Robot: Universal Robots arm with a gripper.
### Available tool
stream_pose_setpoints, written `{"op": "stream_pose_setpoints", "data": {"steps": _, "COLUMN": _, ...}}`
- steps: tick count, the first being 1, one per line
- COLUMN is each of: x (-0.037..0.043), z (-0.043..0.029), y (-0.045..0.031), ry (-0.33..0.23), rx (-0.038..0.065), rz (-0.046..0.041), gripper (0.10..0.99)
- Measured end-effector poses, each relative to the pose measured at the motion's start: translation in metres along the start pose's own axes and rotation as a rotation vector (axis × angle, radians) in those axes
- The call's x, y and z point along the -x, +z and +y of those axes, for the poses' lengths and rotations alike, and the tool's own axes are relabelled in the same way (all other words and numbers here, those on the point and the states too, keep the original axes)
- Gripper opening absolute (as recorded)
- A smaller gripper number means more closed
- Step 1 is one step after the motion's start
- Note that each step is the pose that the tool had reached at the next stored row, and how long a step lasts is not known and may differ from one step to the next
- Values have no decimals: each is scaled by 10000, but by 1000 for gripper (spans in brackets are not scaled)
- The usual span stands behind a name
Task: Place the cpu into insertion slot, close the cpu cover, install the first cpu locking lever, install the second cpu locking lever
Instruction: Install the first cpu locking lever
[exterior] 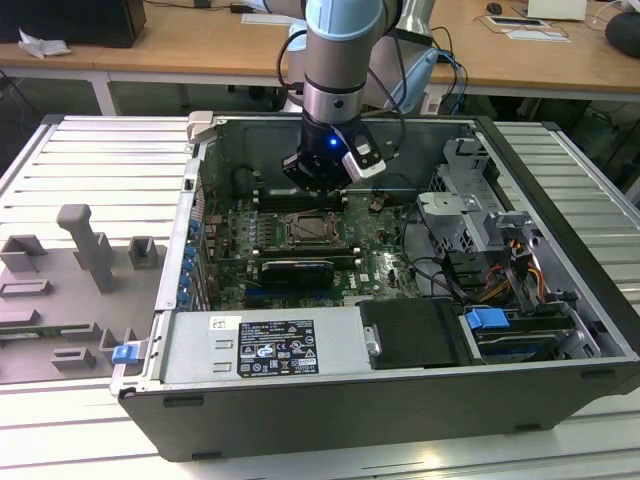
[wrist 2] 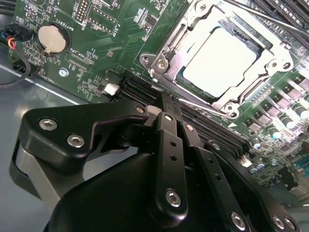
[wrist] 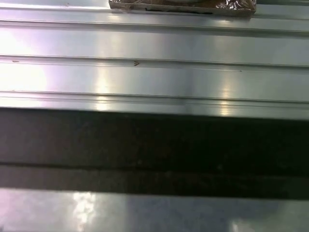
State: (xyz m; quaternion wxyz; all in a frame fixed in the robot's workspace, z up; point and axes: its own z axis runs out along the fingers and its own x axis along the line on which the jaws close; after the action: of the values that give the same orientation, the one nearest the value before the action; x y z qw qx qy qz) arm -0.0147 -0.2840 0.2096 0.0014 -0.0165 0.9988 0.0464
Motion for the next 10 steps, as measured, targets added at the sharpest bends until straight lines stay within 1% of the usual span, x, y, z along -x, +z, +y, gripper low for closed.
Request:
{"op": "stream_pose_setpoints", "data": {"steps": 5, "x": 4, "z": -2, "y": 26, "ry": 0, "rx": -13, "rz": 0, "gripper": 106}}
{"op": "stream_pose_setpoints", "data": {"steps": 7, "x": 7, "z": -4, "y": 38, "ry": 0, "rx": -34, "rz": 1, "gripper": 106}}
{"op": "stream_pose_setpoints", "data": {"steps": 10, "x": 7, "z": -5, "y": 39, "ry": 0, "rx": -40, "rz": 2, "gripper": 106}}
